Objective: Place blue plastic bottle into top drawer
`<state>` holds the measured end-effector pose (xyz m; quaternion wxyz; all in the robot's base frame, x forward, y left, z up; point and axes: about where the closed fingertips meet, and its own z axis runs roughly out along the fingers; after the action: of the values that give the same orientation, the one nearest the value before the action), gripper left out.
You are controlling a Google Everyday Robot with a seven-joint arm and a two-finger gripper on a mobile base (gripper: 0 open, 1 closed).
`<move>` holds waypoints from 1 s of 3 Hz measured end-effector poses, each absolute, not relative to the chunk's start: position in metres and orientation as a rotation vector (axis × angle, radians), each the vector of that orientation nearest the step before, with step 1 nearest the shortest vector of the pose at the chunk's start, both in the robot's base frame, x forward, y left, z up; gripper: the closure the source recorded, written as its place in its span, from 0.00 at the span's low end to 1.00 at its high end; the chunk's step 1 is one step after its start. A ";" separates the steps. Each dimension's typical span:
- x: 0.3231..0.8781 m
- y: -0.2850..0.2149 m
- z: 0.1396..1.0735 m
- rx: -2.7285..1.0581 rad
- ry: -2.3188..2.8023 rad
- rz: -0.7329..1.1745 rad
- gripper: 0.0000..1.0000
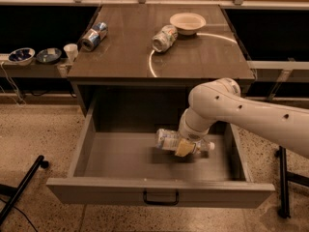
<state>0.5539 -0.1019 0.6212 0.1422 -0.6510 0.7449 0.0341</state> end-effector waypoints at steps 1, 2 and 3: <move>0.553 -0.102 0.620 -1.881 2.151 0.098 0.35; 0.553 -0.102 0.620 -1.881 2.152 0.099 0.11; 0.553 -0.102 0.620 -1.881 2.152 0.099 0.00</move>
Offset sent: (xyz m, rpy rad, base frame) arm -0.0006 -0.0002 -0.0013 -0.0020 0.0022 0.0003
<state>0.5532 -0.1020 0.6199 0.1406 -0.6512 0.7450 0.0341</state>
